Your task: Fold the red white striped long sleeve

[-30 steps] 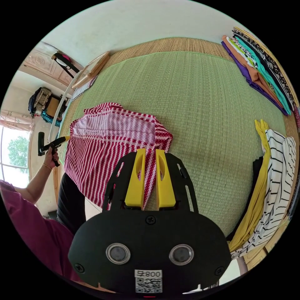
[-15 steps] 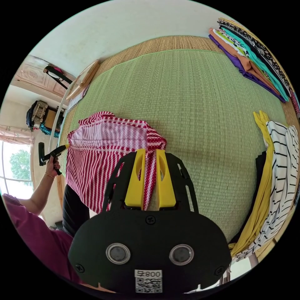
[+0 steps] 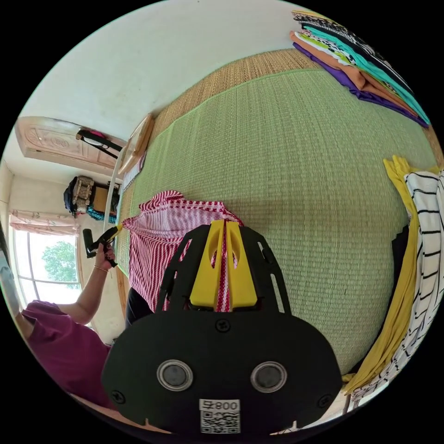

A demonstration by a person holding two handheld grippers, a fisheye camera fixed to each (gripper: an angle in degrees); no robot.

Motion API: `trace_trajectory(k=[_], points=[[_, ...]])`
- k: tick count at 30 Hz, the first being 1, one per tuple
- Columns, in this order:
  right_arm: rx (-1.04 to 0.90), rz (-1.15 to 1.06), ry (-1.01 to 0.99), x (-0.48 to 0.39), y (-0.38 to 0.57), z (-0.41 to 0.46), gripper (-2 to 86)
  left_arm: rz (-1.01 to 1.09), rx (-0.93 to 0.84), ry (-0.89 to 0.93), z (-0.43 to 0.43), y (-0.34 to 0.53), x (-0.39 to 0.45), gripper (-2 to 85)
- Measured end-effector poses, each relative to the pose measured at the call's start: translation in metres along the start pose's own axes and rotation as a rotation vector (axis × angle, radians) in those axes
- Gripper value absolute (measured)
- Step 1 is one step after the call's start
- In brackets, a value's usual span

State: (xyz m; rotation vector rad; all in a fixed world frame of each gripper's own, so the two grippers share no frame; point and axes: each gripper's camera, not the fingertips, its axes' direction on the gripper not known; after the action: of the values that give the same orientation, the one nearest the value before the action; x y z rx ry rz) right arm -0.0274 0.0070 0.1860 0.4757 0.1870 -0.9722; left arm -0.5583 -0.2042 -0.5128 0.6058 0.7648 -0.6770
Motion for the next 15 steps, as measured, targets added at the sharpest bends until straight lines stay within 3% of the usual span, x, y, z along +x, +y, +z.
trace_trajectory(k=[15], points=[[-0.019,0.165,-0.210,0.064,-0.009,0.021,2.5,-0.088,-0.014,0.036,0.020,-0.007,-0.031,1.5]])
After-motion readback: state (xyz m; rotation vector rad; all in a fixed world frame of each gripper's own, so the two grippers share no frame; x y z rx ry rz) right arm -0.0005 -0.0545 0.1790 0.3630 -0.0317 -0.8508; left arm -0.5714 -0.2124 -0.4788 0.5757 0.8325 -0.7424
